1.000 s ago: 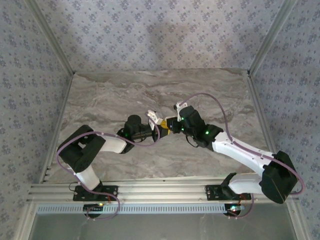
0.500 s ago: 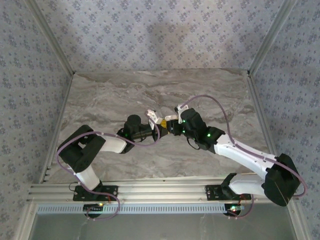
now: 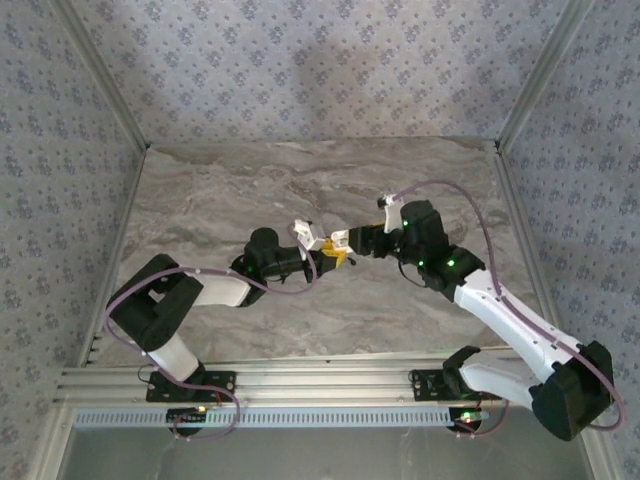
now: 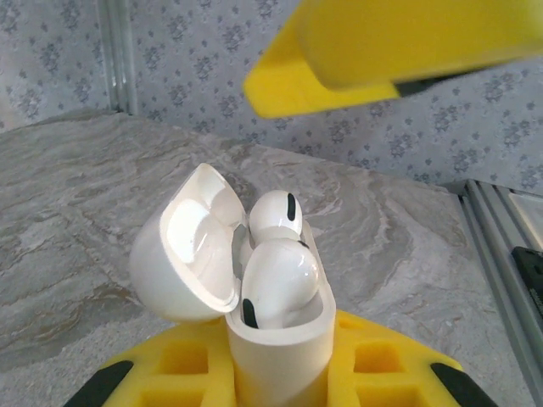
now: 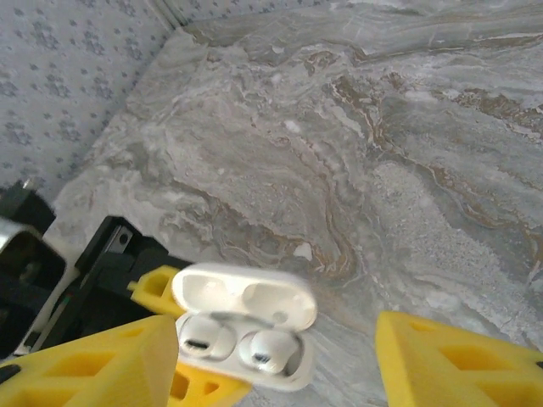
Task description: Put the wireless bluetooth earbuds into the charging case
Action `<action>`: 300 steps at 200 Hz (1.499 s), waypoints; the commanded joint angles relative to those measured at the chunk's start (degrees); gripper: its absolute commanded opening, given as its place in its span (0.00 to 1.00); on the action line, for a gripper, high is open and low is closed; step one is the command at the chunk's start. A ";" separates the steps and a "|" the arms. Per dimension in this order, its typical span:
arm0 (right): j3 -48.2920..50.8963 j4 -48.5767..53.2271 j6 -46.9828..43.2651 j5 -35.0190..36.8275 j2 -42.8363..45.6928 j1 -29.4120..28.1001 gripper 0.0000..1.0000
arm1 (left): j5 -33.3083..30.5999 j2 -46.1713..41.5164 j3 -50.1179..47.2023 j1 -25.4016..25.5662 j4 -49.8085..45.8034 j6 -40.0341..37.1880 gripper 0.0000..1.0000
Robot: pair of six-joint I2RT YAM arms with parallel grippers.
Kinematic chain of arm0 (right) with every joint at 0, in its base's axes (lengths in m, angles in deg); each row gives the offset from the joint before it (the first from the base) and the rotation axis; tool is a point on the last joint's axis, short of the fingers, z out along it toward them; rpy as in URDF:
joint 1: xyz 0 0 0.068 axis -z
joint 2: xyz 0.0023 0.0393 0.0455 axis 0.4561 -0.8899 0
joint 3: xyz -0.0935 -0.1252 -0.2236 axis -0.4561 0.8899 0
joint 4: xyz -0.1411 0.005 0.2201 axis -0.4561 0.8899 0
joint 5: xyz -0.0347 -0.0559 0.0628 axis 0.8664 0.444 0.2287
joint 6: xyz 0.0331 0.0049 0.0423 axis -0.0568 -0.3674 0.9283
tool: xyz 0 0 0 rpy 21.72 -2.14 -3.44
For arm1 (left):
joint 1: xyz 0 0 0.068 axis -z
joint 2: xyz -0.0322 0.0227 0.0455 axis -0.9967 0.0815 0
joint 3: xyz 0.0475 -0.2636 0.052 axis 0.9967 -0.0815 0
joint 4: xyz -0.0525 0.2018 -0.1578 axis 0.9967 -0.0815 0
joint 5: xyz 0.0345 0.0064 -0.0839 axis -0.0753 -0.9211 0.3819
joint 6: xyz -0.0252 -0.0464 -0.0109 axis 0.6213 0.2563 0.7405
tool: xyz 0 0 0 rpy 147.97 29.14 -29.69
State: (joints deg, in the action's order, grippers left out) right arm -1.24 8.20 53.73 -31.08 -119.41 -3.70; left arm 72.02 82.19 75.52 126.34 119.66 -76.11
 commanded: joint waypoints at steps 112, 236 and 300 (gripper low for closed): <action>-9.09 0.95 -2.40 -38.75 -14.96 8.17 0.62 | 6.75 -4.85 1.19 0.36 -5.09 -4.86 0.16; -3.09 3.48 -1.24 -38.84 -5.26 10.23 0.48 | 3.76 -5.55 -0.58 0.31 -4.91 -3.39 0.16; -7.23 5.97 -2.54 -37.19 -11.05 10.89 0.66 | 6.21 -7.55 -0.42 0.37 -6.14 -5.21 0.16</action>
State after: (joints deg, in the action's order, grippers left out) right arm -5.94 12.68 52.22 -67.65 -127.61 7.56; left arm 76.21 76.73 75.39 126.39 112.45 -80.14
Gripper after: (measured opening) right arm 0.651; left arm 0.213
